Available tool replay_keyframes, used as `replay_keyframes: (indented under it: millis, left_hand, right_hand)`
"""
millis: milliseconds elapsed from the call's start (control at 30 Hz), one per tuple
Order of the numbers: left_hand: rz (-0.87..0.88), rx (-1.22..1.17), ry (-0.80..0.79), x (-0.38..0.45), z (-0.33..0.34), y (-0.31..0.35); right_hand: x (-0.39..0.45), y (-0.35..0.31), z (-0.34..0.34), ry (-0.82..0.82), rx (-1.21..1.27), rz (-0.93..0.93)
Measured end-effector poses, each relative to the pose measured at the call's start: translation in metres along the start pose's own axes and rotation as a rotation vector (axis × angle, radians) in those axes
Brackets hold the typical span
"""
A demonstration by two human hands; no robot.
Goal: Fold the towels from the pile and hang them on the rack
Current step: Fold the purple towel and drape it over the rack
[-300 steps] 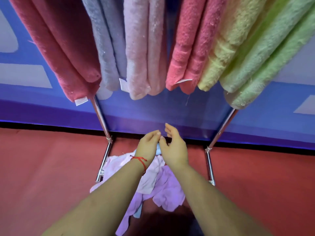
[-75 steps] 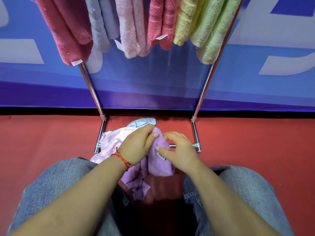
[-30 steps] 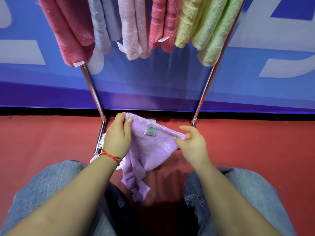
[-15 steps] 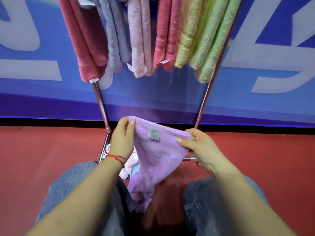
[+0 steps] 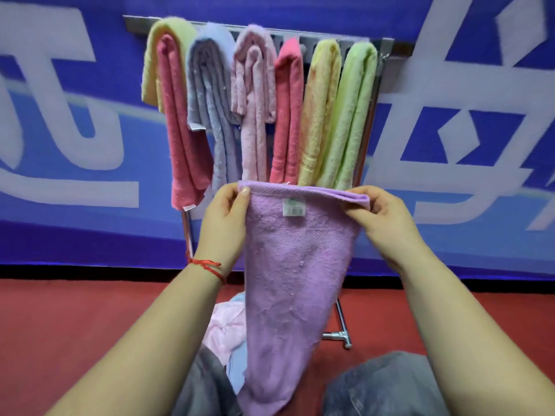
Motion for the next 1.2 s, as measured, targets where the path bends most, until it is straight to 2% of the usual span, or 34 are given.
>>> replay_keyframes:
  millis: [100, 200, 300, 367, 500, 633, 800, 1000, 1200]
  left_hand:
    - [0.094, -0.037, 0.011, -0.002, -0.005, 0.034]
    - [0.074, -0.038, -0.005, -0.015, -0.01, 0.044]
    - [-0.07, -0.078, 0.006, -0.035, -0.013, 0.028]
    - [-0.201, -0.185, 0.039, -0.049, -0.014, 0.016]
    - [-0.443, -0.347, 0.105, -0.08, -0.005, 0.0]
    - [-0.533, -0.406, 0.14, -0.105, 0.015, -0.007]
    - [-0.528, -0.52, 0.086, -0.121, 0.033, 0.009]
    - [-0.505, -0.62, 0.061, -0.124, 0.042, 0.017]
    - [-0.398, -0.487, 0.036, -0.124, 0.037, 0.013]
  right_hand:
    - [-0.003, -0.029, -0.007, 0.041, 0.091, -0.069]
    - [-0.016, -0.035, -0.01, 0.04, 0.144, -0.029]
    - [-0.033, -0.02, -0.004, 0.056, 0.25, 0.105]
    - [-0.046, -0.007, 0.004, 0.145, 0.262, 0.19]
    - [-0.066, 0.018, 0.021, 0.396, 0.088, 0.268]
    - [-0.079, 0.021, 0.033, 0.486, -0.028, 0.3]
    - [-0.097, 0.008, 0.051, 0.413, -0.018, 0.224]
    - [-0.111, 0.005, 0.07, 0.277, 0.184, 0.233]
    - [-0.117, -0.001, 0.073, 0.165, 0.248, 0.194]
Point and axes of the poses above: each hand's wrist, its own x-axis towards the middle knuckle, its own z-axis out of the palm, y = z × x, the point moved 1 cm from there along x, towards the middle knuckle, and after that the axes turned 3 degrees about x, right-handed, at the moved point
